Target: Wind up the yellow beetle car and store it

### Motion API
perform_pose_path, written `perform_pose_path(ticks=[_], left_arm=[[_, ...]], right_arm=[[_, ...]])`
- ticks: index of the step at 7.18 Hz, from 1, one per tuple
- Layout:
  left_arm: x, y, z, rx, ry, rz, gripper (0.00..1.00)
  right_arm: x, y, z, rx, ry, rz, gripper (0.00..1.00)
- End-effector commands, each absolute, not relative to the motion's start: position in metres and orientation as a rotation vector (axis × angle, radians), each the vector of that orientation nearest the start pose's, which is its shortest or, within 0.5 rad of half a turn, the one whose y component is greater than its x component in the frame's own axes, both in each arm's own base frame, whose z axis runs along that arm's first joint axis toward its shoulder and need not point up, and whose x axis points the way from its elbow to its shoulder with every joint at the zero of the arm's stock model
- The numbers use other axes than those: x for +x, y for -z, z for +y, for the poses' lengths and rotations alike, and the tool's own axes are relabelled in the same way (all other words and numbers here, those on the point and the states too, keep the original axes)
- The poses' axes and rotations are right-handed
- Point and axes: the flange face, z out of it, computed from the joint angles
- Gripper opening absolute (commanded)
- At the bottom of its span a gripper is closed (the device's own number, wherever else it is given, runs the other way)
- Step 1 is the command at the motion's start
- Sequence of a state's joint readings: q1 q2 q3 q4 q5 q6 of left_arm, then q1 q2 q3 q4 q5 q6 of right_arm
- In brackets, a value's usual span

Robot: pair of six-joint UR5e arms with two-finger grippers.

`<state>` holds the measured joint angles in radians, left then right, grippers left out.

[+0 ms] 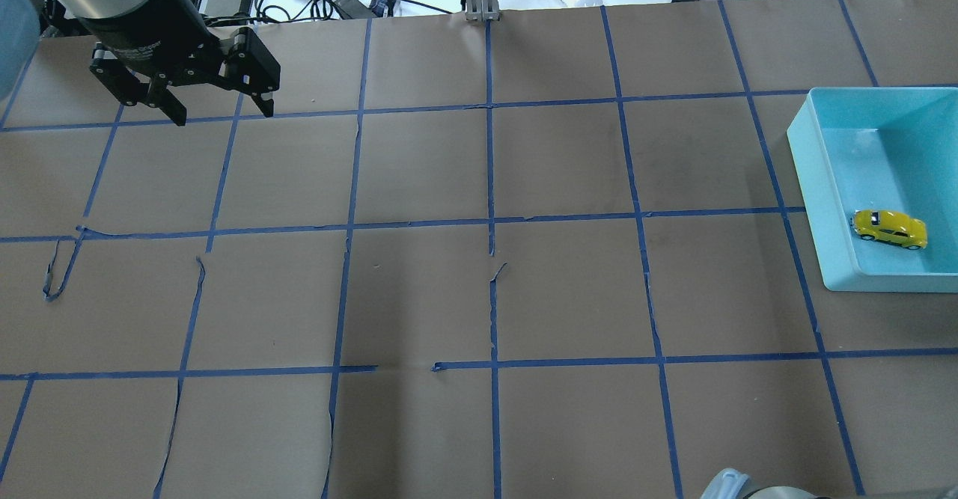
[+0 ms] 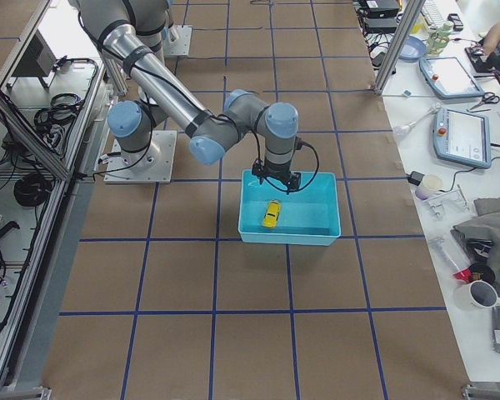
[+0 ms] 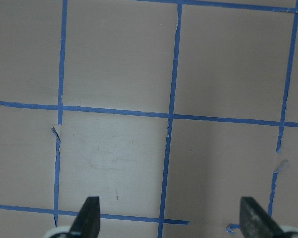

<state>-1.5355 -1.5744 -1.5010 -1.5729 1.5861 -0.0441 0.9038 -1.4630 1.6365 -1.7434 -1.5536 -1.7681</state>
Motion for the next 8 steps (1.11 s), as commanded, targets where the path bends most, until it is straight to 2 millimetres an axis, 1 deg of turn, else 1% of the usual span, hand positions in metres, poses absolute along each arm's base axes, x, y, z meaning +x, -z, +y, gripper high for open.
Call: perform_pose_path(ticks=[1,2,3,4,5,6,7,8], left_arm=[[-0.113,-0.520,-0.503,-0.102,0.101,3.123,1.00],[-0.113,-0.520,-0.503,-0.087,0.100,3.121,1.00],[-0.113,-0.520,-0.503,-0.085,0.100,3.121,1.00],[-0.113,-0.520,-0.503,-0.085,0.100,3.121,1.00],[-0.113,-0.520,-0.503,-0.085,0.100,3.121,1.00],[-0.113,-0.521,-0.503,-0.085,0.103,3.121,1.00],[-0.113,-0.521,-0.503,-0.085,0.103,3.121,1.00],[-0.113,-0.520,-0.503,-0.085,0.100,3.121,1.00]], right_arm=[[-0.216,-0.491,-0.494,-1.596,-0.009,2.663,1.00],[-0.213,-0.514,-0.490,-1.605,-0.014,2.678,1.00],[-0.206,-0.523,-0.480,-1.595,-0.027,2.665,1.00],[-0.204,-0.523,-0.478,-1.525,-0.023,2.691,1.00],[-0.196,-0.520,-0.476,-1.393,-0.010,2.699,1.00],[-0.181,-0.518,-0.481,-1.302,0.045,2.691,1.00],[-0.154,-0.523,-0.487,-1.319,0.039,2.693,1.00],[-0.115,-0.530,-0.493,-1.336,0.036,2.704,1.00]])
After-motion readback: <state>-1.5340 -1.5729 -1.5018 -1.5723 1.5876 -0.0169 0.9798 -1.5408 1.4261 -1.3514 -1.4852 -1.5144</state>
